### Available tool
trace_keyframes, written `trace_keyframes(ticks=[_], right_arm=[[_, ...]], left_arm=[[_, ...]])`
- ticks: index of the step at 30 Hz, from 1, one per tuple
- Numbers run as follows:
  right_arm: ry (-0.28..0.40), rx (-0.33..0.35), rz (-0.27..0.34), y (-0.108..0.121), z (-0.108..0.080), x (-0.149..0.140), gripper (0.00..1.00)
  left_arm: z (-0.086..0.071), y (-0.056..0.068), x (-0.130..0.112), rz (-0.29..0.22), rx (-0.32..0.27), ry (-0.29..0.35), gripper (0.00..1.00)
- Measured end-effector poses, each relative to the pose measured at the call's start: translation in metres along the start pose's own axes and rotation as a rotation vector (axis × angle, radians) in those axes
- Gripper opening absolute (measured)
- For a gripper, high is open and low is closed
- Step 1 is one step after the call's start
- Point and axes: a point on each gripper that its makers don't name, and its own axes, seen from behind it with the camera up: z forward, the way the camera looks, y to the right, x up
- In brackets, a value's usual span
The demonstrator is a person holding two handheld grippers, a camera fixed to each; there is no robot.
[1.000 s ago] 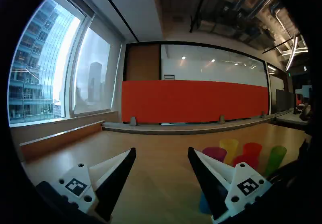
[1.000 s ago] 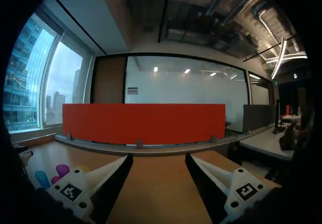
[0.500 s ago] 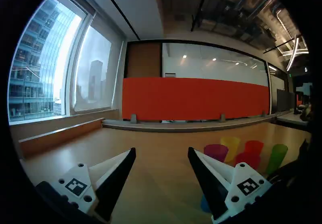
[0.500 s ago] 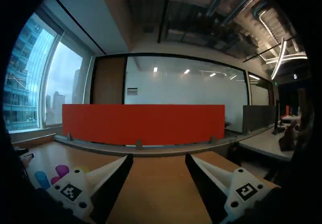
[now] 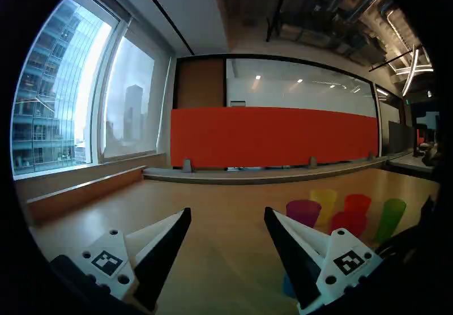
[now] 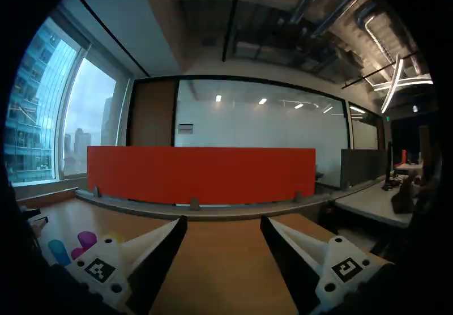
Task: Pour water
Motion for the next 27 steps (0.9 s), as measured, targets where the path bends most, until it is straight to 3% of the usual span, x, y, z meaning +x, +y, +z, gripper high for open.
trace_keyframes(ticks=[15,27], right_arm=[[0.019,0.041,-0.010,-0.007,-0.004,0.000,1.00],[0.020,0.077,-0.016,-0.011,-0.006,-0.017,1.00]], left_arm=[[0.000,0.001,0.001,0.005,-0.003,0.001,0.96],[-0.001,0.001,0.001,0.005,-0.003,0.000,0.96]])
